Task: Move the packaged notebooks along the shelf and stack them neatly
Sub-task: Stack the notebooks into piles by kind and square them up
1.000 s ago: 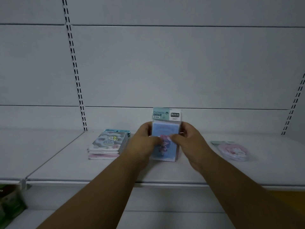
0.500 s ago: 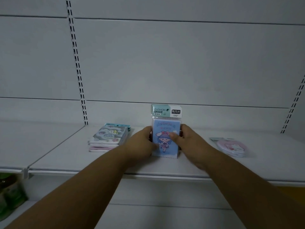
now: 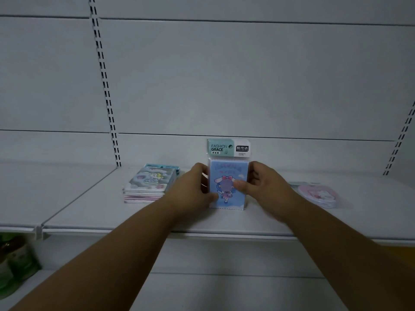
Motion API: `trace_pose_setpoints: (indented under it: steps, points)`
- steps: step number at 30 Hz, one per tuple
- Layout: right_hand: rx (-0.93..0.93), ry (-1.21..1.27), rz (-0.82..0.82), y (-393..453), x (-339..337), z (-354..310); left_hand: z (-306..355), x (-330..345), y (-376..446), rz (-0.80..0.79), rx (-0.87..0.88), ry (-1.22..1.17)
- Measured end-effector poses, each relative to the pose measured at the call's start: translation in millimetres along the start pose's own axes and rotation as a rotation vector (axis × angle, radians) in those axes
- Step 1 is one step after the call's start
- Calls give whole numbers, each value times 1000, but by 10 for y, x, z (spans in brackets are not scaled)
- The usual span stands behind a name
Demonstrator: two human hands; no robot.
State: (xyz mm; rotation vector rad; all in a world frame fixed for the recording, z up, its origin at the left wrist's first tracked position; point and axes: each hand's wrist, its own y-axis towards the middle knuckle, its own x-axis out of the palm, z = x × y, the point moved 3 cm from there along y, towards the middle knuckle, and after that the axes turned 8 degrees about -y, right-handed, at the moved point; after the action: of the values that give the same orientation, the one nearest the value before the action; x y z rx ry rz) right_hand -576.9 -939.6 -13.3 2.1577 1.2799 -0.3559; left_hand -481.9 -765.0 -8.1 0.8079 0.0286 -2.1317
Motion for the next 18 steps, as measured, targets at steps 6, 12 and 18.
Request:
trace_pose_setpoints:
  steps: [6,12,18]
  points:
    - [-12,-65,-4,-12,-13,8,-3,-8,-28,-8,16,8]
    - [164,67,-9,120,-25,-40,10,-6,119,21,-74,-77]
    - [511,11,-59,286,-2,-15,74,49,344,-75,-361,-181]
